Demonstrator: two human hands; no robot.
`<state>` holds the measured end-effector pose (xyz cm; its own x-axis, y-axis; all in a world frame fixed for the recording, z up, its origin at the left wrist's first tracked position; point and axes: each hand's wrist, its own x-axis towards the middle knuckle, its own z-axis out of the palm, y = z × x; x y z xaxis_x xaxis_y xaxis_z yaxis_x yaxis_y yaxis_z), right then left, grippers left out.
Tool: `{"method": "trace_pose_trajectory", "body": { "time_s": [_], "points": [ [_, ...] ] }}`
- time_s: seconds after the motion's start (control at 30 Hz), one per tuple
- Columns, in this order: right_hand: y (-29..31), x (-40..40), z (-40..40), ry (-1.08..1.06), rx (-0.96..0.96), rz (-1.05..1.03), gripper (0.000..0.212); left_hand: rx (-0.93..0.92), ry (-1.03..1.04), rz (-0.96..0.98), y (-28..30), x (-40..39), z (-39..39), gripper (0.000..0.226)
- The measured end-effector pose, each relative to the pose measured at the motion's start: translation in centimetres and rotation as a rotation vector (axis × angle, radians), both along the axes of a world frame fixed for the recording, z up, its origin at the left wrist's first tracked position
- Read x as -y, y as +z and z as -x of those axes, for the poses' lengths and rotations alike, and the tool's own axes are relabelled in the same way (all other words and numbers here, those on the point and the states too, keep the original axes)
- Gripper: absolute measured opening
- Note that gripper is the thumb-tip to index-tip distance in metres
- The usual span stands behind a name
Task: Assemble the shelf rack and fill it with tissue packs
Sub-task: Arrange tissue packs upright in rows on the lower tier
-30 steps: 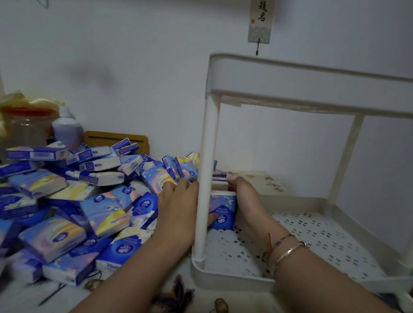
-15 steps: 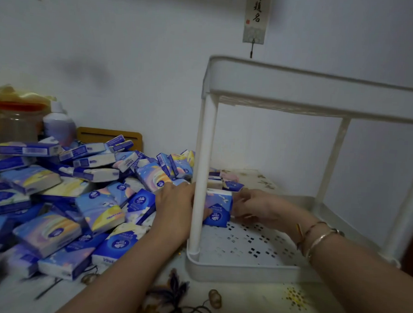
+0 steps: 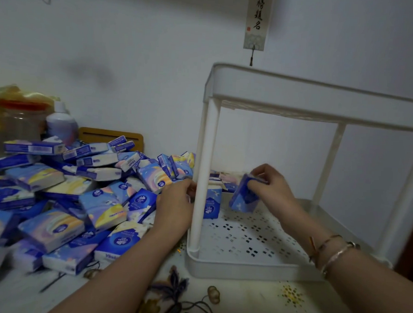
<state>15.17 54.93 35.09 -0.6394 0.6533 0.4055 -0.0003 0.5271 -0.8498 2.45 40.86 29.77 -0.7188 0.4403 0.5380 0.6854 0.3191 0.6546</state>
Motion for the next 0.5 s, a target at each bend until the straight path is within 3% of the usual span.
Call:
{"method": "trace_pose_trajectory", "body": {
  "time_s": [0.2,0.33,0.4,0.5],
  "points": [
    [-2.8,1.5,2.7,0.123,0.188,-0.096,0.034,-0.064,0.042,0.057,-0.3,-0.1,0.1,0.012],
    [-4.0,1.6,4.5,0.166,0.229,0.131,0.059,-0.051,0.068,0.192,-0.3,0.3,0.0,0.017],
    [-4.3,2.0,4.8,0.212,0.333,0.203,0.055,-0.003,0.084,0.283,0.1,0.3,-0.6,0.020],
    [-4.5,2.7,5.3,0.238,0.401,0.110,0.033,0.201,0.100,0.294,0.4,0.0,-1.0,0.021]
  ]
}}
